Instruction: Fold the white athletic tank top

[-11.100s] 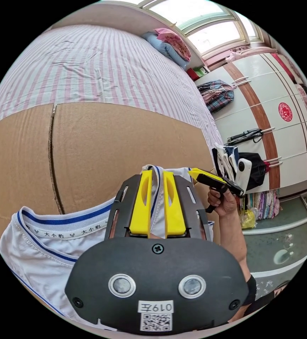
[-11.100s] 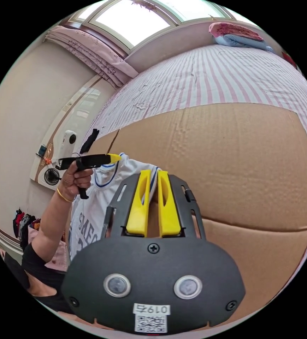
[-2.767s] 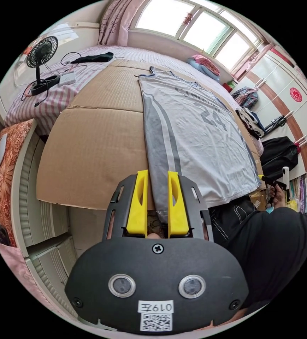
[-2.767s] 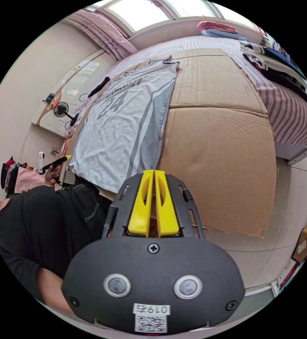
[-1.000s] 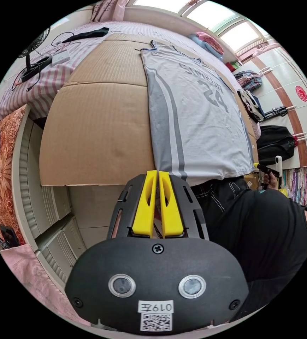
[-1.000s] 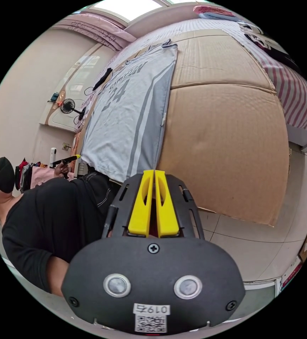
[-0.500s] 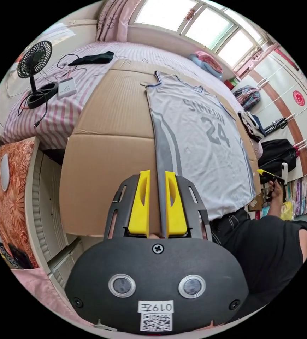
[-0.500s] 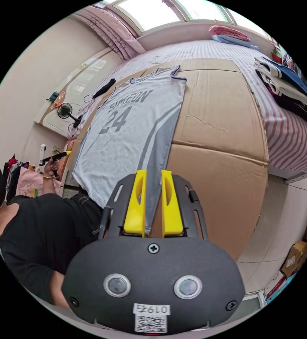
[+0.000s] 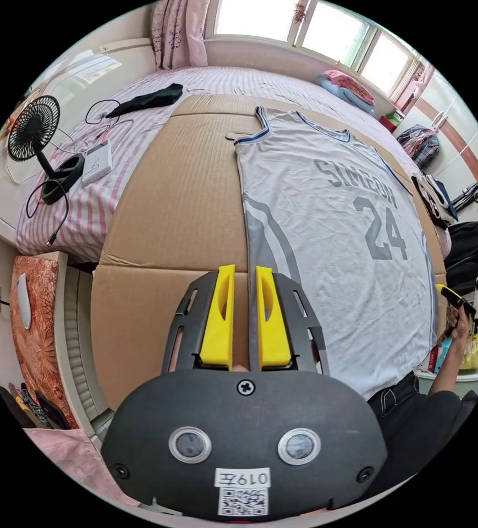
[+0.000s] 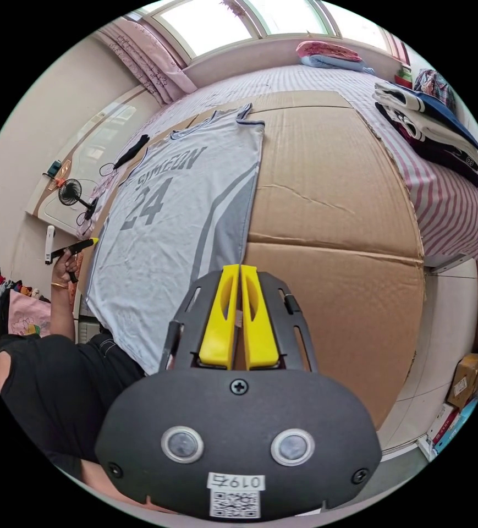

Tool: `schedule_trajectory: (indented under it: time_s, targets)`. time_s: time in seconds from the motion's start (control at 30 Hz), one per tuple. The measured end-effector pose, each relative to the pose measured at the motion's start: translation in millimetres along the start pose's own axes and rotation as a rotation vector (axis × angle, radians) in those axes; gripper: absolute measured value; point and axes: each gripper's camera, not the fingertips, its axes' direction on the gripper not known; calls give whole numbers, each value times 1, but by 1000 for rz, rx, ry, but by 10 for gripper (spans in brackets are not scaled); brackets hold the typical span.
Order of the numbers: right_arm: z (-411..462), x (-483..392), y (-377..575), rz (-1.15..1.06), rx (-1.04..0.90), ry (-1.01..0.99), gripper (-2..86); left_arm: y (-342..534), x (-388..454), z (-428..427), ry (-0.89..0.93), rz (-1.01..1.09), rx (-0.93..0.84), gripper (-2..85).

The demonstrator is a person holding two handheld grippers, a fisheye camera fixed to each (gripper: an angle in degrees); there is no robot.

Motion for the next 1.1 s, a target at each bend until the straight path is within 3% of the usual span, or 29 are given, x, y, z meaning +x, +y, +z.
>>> schedule_trajectory:
  time_s: [0.4,0.6,0.8,1.1]
  targets:
    - [0,-24,-6,-47,-31,99,-7,-12,27,0,-89,73,-20,16]
    - [-5,-26,-28,-55,-46,95,46,-22,24,0,-25,75,-33,16]
    - [-4,-19,-103,-58,65,1,50,-51,14,-6,77,33,45,22]
    - [57,-17,-171,-52,0,7,36,-95,37,24,-36,88,-33,20]
